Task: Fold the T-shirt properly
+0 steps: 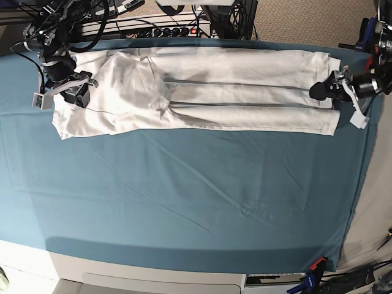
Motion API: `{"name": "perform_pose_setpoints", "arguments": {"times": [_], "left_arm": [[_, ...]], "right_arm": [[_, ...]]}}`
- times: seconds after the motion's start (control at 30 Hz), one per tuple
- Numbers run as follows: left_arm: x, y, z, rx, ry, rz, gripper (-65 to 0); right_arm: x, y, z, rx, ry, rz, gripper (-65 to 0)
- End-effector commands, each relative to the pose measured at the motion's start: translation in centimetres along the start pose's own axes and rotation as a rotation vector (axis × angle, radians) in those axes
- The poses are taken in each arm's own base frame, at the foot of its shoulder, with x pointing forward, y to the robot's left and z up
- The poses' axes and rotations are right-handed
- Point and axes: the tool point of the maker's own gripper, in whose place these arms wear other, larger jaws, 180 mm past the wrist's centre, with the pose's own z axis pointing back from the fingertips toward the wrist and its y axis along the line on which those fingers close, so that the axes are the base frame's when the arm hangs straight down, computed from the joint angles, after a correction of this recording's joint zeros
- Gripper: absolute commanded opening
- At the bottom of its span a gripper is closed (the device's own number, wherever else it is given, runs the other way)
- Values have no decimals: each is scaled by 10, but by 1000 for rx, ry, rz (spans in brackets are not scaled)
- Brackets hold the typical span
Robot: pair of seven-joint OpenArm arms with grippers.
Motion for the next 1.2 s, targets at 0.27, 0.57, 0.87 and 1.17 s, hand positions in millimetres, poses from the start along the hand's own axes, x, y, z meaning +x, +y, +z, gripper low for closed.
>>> {"name": "perform_pose_setpoints", "arguments": {"times": [0.27,0.57,0.87,1.17], "left_arm": [[16,-18,7,-82,-32,-63,-650],[23,-117,7,-260,31,-463,-650],[36,-212,4,-311,-149,-823,-650],[34,-239,-21,-369,-246,-800,-650]], "right_arm": [[11,-1,3,-4,-38,27,-418],[13,-22,8,-96,-39,53,-418],[29,-66,31,-217,-91,44,-418],[45,-92,48,-295,-120,75,-418]]}}
